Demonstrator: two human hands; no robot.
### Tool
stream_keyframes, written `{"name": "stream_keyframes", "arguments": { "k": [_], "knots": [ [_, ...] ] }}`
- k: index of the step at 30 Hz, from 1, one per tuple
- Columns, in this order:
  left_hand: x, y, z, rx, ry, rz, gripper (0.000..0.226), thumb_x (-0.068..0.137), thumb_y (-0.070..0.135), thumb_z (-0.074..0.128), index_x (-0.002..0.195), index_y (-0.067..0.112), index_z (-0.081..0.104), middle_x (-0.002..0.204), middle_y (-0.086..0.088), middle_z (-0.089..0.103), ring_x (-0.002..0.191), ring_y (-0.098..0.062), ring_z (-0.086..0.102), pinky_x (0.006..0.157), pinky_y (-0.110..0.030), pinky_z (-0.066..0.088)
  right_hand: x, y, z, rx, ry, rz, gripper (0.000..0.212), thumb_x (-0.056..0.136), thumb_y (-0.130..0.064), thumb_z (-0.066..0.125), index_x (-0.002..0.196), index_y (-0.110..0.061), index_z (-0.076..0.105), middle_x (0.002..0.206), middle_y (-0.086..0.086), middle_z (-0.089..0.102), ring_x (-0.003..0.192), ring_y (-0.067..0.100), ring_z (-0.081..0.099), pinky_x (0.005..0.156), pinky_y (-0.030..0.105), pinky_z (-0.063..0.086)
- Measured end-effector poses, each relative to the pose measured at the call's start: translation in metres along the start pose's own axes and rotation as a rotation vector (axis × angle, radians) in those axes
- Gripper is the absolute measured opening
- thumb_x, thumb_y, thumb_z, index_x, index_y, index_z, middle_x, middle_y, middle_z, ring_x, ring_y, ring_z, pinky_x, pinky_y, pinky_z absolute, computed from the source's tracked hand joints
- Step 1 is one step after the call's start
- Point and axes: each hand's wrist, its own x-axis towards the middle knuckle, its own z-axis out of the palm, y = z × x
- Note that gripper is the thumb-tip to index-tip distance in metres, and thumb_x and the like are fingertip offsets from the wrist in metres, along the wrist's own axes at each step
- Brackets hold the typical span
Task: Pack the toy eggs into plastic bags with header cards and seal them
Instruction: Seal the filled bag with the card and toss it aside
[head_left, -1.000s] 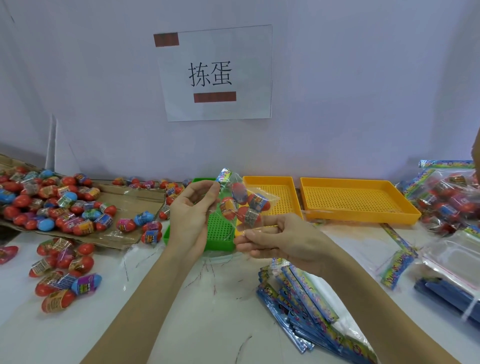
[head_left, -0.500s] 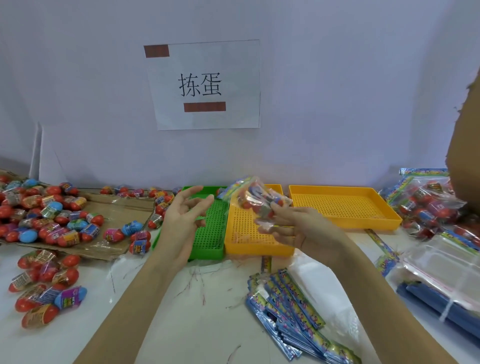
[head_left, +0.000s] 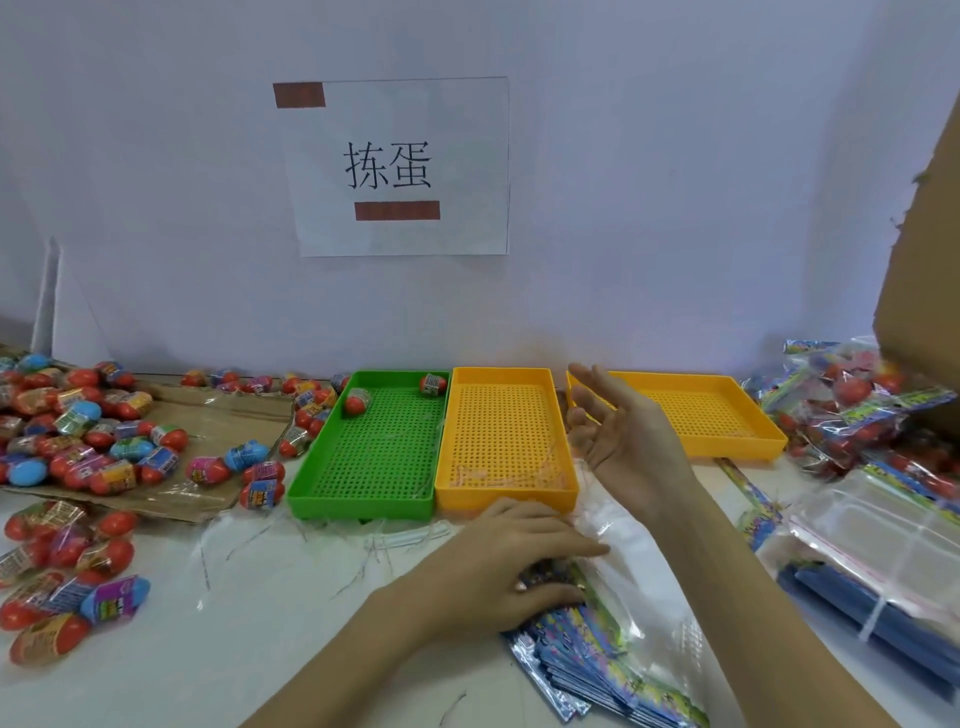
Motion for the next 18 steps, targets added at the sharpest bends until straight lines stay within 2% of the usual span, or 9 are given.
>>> {"name": "stream_keyframes", "arguments": {
  "k": [4,6,8,11,15,18],
  "knots": [
    [0.001,-0.011,-0.009,0.066,0.077,-0.020,0.024,0.100,0.028,0.069,0.121,0.019,0.076,0.105,0.003,0.072,0.105,-0.017,0.059,0.096,-0.033,0.044,0.002,0.004,-0.002,-0.002,0.016,0.036,0.021,0.099,-0.024,0.064,0.109,-0.007,0.072,0.082,0.003,0.061,0.061,0.011,0.056,0.047,0.017,0.044],
    [0.000,-0.014,-0.012,-0.023,0.104,-0.075,0.021,0.101,0.022,0.067,0.117,0.013,0.077,0.104,0.002,0.075,0.099,-0.017,0.064,0.091,-0.031,0.048,0.003,0.004,-0.005,-0.057,0.010,0.033,0.025,0.099,-0.026,0.064,0.112,-0.006,0.071,0.082,0.004,0.063,0.061,0.012,0.058,0.047,0.018,0.046],
    [-0.001,-0.017,-0.016,-0.196,0.188,-0.224,0.019,0.102,0.015,0.066,0.117,0.013,0.077,0.102,0.005,0.077,0.093,-0.012,0.070,0.085,-0.025,0.053,0.004,0.004,-0.007,-0.198,-0.007,0.023,0.029,0.100,-0.032,0.062,0.109,-0.007,0.074,0.085,0.005,0.069,0.065,0.014,0.065,0.051,0.019,0.051],
    [-0.001,-0.022,-0.024,-0.502,0.356,-0.448,0.020,0.103,0.012,0.064,0.117,0.018,0.075,0.093,-0.001,0.078,0.076,-0.018,0.076,0.073,-0.034,0.062,0.005,0.004,-0.009,-0.461,-0.074,0.009,0.045,0.102,-0.049,0.053,0.108,-0.011,0.076,0.098,0.009,0.078,0.083,0.021,0.075,0.067,0.025,0.059],
    [-0.002,-0.028,-0.033,-0.729,0.517,-0.603,0.018,0.103,0.010,0.061,0.105,0.018,0.078,0.088,-0.010,0.079,0.064,-0.021,0.075,0.058,-0.025,0.058,0.009,-0.003,-0.015,-0.700,-0.205,-0.040,0.056,0.098,-0.064,0.051,0.120,-0.018,0.074,0.114,0.009,0.077,0.108,0.025,0.074,0.098,0.040,0.054],
    [-0.002,-0.031,-0.038,-0.884,0.580,-0.661,0.019,0.107,0.012,0.054,0.108,0.007,0.073,0.082,-0.022,0.075,0.063,-0.027,0.074,0.061,-0.028,0.058,0.006,-0.010,-0.025,-0.778,-0.316,-0.061,0.049,0.096,-0.060,0.063,0.124,-0.021,0.072,0.119,0.006,0.076,0.112,0.025,0.073,0.100,0.036,0.056]
  ]
}}
